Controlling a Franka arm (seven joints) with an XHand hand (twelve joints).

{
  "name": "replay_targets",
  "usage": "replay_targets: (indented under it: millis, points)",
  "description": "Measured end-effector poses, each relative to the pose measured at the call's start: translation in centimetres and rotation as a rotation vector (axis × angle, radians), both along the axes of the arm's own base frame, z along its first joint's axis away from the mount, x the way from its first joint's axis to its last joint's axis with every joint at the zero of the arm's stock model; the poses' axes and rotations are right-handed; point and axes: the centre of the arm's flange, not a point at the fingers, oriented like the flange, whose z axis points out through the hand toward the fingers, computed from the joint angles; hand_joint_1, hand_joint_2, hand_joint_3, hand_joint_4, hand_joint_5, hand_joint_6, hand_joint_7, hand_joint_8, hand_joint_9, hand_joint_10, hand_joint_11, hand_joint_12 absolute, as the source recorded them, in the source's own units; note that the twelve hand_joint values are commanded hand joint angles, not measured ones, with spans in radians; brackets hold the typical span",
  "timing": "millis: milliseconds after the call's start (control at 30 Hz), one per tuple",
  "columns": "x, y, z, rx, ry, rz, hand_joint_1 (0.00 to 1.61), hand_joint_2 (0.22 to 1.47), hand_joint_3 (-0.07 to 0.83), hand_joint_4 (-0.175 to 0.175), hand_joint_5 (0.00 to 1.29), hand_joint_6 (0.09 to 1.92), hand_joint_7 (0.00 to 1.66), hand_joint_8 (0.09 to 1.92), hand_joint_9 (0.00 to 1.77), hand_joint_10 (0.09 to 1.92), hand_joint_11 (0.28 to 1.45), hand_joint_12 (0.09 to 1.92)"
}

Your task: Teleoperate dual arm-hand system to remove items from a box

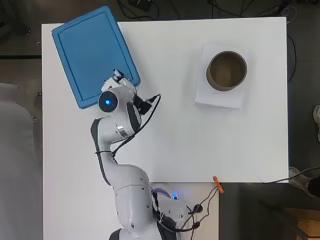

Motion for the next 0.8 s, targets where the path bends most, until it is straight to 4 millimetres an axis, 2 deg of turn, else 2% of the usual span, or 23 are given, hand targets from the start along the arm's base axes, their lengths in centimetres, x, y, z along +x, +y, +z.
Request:
replay_targets:
  millis: [33, 100, 233, 333, 367, 433, 500, 567, 633, 667, 733, 800]
  points:
    - [0.3, 0.3, 1.2, 0.007, -0.024, -0.039, 1.32, 1.18, 0.001, -0.153, 0.74, 1.16, 0.83, 1.36, 0.96, 1.2, 0.58, 0.99]
    - [0.5, 0.9, 3.0, 0.017, -0.065, -0.101, 1.35, 1.15, 0.001, -0.171, 0.75, 1.14, 0.87, 1.26, 0.99, 1.08, 0.62, 0.71]
    - [0.9, 1.8, 7.9, 0.018, -0.14, -0.07, 1.36, 1.14, -0.001, -0.175, 0.75, 1.25, 0.9, 1.13, 1.04, 0.93, 0.67, 0.44]
    - [0.7, 1.8, 8.8, 0.0, -0.116, -0.05, 1.36, 1.14, -0.002, -0.175, 0.75, 1.36, 0.89, 1.08, 1.03, 0.91, 0.72, 0.2]
    - [0.8, 1.8, 9.4, -0.001, -0.109, -0.054, 1.35, 1.16, 0.002, -0.175, 0.71, 1.41, 0.86, 1.11, 1.0, 0.97, 0.71, 0.15]
    - [0.9, 1.8, 10.6, 0.002, -0.121, -0.054, 1.23, 1.2, -0.007, -0.09, 0.71, 1.46, 0.87, 1.07, 0.99, 0.49, 0.69, 0.09]
    - [1.2, 1.3, 10.5, -0.02, -0.157, -0.031, 1.29, 1.2, 0.001, -0.141, 0.64, 1.51, 0.83, 1.19, 0.93, 0.84, 0.69, 0.09]
    - [1.5, 0.6, 9.4, -0.046, -0.185, 0.027, 1.32, 1.22, 0.002, -0.167, 0.53, 1.51, 0.79, 1.31, 0.9, 1.08, 0.7, 0.09]
    - [2.4, 0.5, 8.4, -0.035, -0.18, 0.123, 1.34, 1.22, -0.001, -0.174, 0.48, 1.54, 0.78, 1.35, 0.93, 1.1, 0.72, 0.09]
    - [3.1, 0.7, 9.0, -0.016, -0.186, 0.162, 1.34, 1.22, -0.001, -0.175, 0.48, 1.51, 0.79, 1.33, 0.96, 1.11, 0.76, 0.09]
    - [4.5, 1.7, 11.7, 0.025, -0.233, 0.245, 1.34, 1.22, 0.002, -0.175, 0.48, 1.5, 0.78, 1.35, 0.96, 1.15, 0.82, 0.09]
    - [6.0, 4.7, 16.4, 0.032, -0.343, 0.416, 1.34, 1.21, 0.0, -0.175, 0.56, 1.45, 0.78, 1.32, 0.94, 1.16, 0.83, 0.09]
